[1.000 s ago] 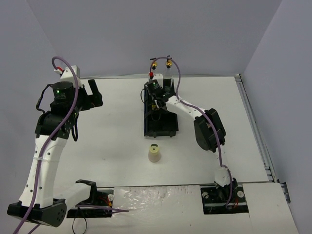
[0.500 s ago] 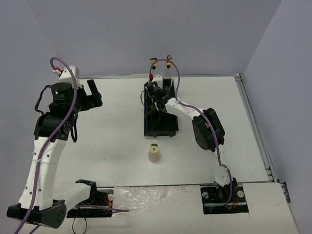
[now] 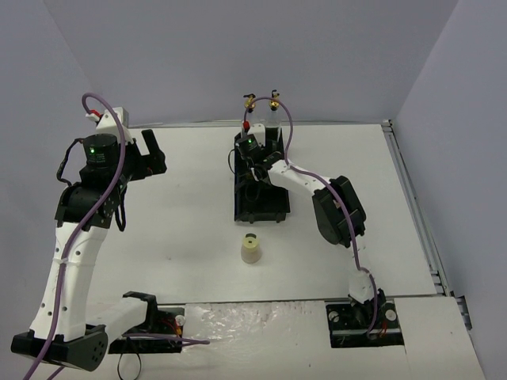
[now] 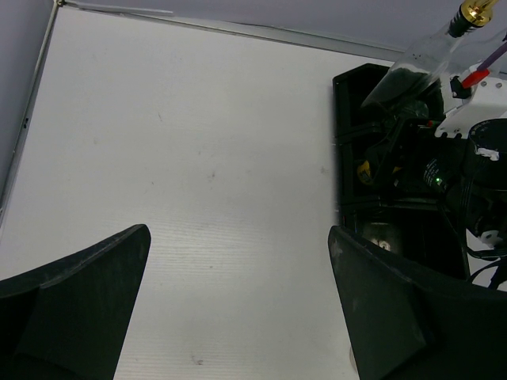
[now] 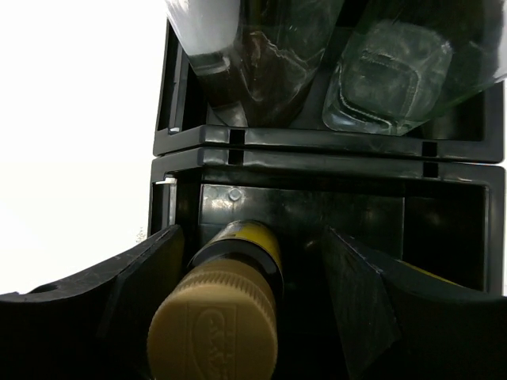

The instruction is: Organize the condiment bottles

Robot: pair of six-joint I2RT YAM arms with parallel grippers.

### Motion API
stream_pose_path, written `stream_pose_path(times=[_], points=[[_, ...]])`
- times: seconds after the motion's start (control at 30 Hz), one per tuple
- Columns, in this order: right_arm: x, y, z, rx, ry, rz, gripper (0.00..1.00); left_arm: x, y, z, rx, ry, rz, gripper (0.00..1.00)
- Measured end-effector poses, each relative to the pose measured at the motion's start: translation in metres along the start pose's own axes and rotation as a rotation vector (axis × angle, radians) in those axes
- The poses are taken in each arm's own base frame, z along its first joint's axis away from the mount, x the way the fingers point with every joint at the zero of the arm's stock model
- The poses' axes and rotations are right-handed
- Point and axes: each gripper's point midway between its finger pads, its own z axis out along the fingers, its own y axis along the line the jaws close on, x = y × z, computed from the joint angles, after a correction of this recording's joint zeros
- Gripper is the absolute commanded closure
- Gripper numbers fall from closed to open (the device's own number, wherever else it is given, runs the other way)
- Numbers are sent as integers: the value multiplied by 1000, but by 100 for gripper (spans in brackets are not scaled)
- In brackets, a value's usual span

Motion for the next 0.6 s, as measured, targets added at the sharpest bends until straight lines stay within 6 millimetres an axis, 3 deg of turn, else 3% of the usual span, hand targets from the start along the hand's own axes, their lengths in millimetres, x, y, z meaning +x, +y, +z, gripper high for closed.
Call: stream_pose_path(times=[0.17,0.4,0.6], points=[[-17,2,-18,2,-30,-2,31,1,0,0,-1,2,1,8],[-53,11,-61,-20,-104,9,30,2,1,-1,-1,2,1,8],[-68,14,-98,-31,-134,10,21,2,1,-2,-1,-1,1,8]])
